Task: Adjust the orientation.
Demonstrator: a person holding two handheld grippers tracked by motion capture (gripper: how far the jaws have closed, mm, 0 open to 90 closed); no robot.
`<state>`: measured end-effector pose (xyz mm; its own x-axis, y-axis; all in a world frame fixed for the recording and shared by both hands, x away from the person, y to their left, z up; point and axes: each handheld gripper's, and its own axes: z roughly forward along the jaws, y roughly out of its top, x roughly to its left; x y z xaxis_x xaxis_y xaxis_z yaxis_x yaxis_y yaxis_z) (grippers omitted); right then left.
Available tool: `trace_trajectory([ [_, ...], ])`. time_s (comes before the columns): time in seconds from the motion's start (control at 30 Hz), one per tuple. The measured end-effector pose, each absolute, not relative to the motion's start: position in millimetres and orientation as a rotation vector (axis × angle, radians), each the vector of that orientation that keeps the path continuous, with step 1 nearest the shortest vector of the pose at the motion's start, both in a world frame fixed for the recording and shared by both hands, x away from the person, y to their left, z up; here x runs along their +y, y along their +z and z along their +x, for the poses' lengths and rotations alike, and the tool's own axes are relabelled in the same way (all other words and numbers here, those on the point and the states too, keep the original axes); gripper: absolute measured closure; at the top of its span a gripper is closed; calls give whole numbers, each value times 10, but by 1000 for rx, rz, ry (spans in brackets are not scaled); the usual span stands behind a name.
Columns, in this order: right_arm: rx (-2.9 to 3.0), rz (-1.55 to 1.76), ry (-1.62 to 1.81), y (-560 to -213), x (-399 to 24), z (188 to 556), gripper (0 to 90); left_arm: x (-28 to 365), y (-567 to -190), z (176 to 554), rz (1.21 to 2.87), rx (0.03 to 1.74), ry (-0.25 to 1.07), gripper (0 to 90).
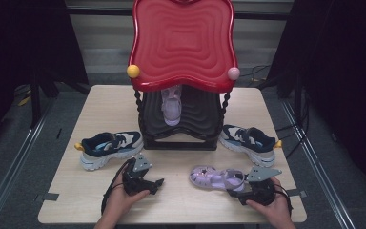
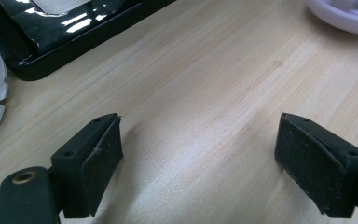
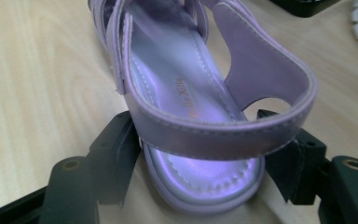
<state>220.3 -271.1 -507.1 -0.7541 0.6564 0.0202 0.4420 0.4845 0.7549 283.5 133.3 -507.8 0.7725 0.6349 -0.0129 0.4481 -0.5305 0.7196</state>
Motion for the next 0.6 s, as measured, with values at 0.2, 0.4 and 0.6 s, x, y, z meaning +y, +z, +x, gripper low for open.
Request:
trace_trajectory([
  [0.2, 2405, 983, 1079, -5049, -2608, 2287, 315, 1333, -5078, 2836, 2221, 802, 324, 143],
  [0.4, 2428, 1013, 1137, -5083, -2617, 2254, 339, 1333, -5078, 2836, 2221, 802, 324, 143],
  [0.6, 2479, 963, 1151, -5082, -2546, 2190, 334, 1331, -5079, 2835, 2217, 806, 324, 143],
])
